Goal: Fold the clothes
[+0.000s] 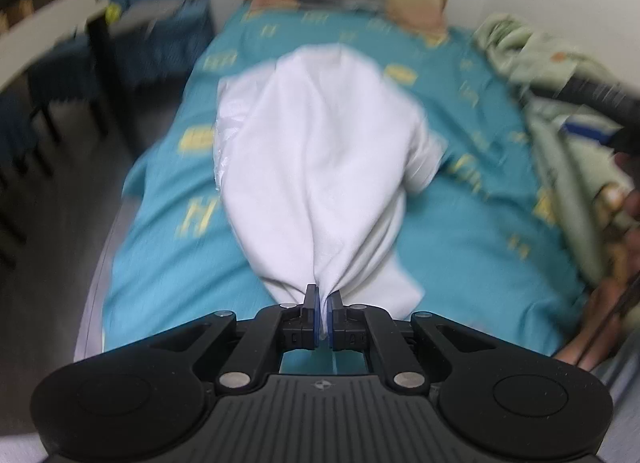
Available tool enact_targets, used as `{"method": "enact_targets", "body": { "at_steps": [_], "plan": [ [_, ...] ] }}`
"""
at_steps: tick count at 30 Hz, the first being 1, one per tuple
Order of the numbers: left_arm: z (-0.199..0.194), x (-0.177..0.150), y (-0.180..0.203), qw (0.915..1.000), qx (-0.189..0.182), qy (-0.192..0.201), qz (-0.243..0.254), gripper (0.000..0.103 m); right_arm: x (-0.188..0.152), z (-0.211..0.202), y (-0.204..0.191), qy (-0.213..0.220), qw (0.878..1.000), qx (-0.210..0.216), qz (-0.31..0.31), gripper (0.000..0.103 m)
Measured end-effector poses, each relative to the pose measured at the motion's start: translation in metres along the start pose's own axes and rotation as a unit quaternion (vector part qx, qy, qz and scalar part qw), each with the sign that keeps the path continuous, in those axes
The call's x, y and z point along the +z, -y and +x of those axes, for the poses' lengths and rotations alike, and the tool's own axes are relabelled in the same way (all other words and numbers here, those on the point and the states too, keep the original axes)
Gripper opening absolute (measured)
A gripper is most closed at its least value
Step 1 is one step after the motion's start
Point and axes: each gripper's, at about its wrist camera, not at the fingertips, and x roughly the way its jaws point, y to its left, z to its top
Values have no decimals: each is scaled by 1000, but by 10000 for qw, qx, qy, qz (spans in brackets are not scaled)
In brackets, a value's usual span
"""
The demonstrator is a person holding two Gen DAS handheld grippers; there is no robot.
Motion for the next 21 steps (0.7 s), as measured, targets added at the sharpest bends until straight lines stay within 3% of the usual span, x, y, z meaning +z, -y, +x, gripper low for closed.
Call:
{"method": "enact_targets", "body": {
  "at_steps": [3,7,10,13,16,17,19,21],
  "plan": [
    [-11,6,1,9995,-218,235,-23,8,0,-1,0,-80,9990,377,238,85],
    [-26,17,2,9968,-601,493,-179,34,4,4,-4,-259,9958,791,372,85],
    [-37,27,-6,9925,-834,834,-325,43,13,20,-11,-472,9933,966,422,85],
    [-33,55,-4,9878,-794,1210,-575,54,23,46,-19,-731,9900,1089,522,85],
    [-16,93,-11,9814,-725,1424,-1062,59,25,87,-27,-1021,9866,1160,524,85],
    [-5,107,-14,9790,-694,1435,-1270,60,24,102,-29,-1118,9854,1168,534,77],
    [21,133,-23,9751,-657,1429,-1560,60,21,132,-28,-1313,9810,1261,672,76],
    [51,154,-33,9769,-592,1380,-1522,60,15,160,-22,-1510,9729,1478,939,76]
  ]
}}
